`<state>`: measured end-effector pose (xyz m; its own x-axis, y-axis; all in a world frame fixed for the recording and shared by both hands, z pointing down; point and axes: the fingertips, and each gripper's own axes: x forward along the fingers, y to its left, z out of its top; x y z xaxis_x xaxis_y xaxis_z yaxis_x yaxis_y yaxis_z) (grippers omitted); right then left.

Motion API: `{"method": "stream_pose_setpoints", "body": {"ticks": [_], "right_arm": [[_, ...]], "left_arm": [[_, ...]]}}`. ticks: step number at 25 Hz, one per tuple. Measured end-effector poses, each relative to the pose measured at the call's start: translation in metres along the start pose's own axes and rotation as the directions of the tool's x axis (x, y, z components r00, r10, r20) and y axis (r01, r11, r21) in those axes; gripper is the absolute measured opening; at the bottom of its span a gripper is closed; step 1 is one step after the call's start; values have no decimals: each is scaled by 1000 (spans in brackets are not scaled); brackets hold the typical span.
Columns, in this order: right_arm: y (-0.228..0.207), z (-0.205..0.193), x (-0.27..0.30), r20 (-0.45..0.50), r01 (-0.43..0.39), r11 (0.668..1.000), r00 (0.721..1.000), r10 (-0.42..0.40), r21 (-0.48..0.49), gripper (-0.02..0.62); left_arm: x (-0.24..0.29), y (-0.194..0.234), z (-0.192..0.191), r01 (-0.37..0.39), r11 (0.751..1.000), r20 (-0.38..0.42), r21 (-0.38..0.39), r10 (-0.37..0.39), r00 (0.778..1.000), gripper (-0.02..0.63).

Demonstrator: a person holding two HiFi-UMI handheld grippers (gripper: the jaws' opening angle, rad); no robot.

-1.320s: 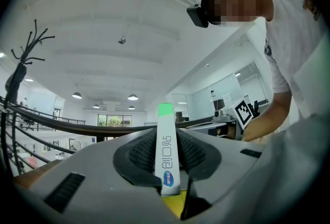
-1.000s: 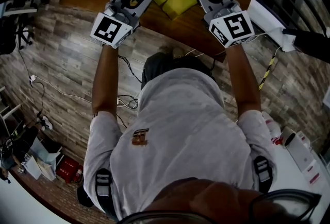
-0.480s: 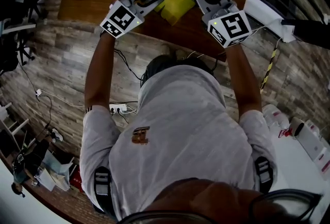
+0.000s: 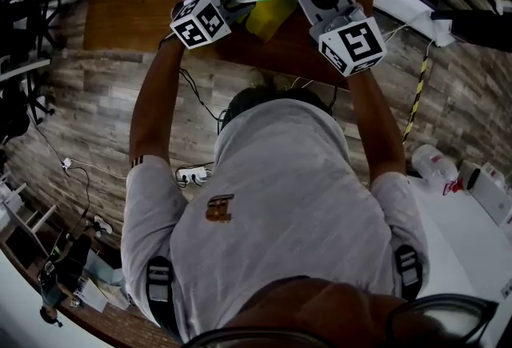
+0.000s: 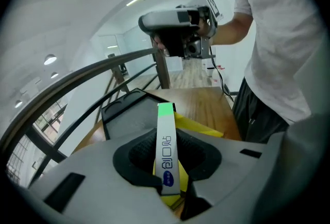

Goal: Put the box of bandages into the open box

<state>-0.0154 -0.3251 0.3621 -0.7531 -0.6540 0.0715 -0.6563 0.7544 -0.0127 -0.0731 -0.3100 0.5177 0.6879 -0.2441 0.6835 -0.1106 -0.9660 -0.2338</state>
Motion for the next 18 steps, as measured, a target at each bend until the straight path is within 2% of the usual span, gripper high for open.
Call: {"method": "stream_pose_setpoints", "body": {"ticks": [3,9,18], "right_arm": [[-6,-4,-3,-10,24,1000,1000,-24,3,32],[-20,-15,-9,-33,68,998,997,-68,11,32],[-36,-26,-17,-51,119,993,992,-117,24,32]], "left_arm": [[19,-1,-12,55,998,-47,22,-54,997,106],[48,-2,-27,137,990,-88,20,-135,987,106],[70,-2,-29,219,975,-109,27,-215,971,106]]}}
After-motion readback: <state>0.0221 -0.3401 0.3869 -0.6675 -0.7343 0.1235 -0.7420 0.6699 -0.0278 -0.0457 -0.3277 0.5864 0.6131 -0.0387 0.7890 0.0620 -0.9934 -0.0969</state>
